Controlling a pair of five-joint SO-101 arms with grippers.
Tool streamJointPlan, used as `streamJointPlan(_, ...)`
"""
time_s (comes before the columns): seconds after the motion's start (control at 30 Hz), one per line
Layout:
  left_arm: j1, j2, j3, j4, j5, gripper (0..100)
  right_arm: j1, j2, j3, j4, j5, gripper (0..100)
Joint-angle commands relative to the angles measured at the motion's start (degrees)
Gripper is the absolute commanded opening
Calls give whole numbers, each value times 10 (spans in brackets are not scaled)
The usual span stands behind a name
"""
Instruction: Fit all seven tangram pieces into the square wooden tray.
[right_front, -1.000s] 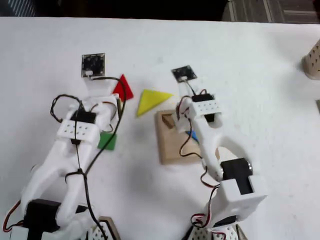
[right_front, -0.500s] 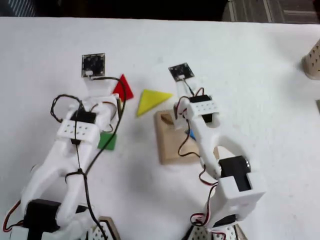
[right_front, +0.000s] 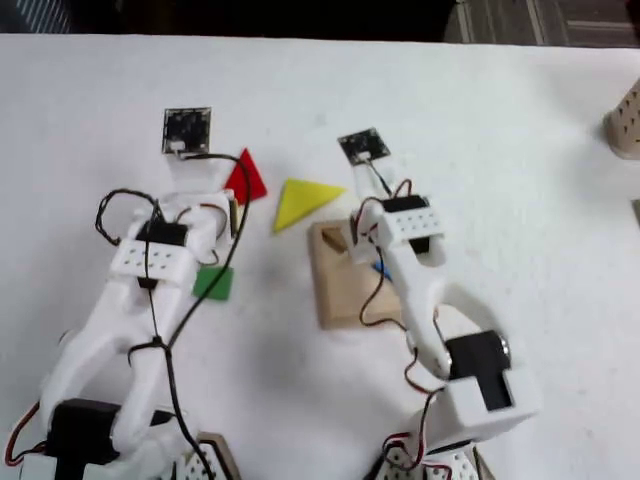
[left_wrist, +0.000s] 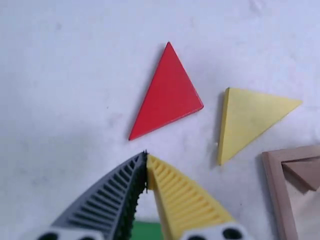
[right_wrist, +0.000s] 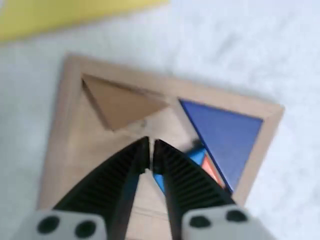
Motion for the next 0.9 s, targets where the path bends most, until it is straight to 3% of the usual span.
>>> streamJointPlan(0.0, -7, -37, -7, 75, -14, 57, 7, -70, 35, -28, 6, 19)
streamJointPlan(0.2, -35, -119, 48, 221, -108, 260, 7, -116, 77, -44, 7, 19)
streamJointPlan(0.4, -57, -182, 128, 178, -164, 283, 7, -117, 77, -44, 7, 19)
streamJointPlan(0.53, -58, -113, 100, 173, -177, 283, 7, -117, 78, -43, 7, 19)
streamJointPlan(0.87, -59, 187, -102, 173, -173, 278, 25, -118, 79, -42, 4, 19)
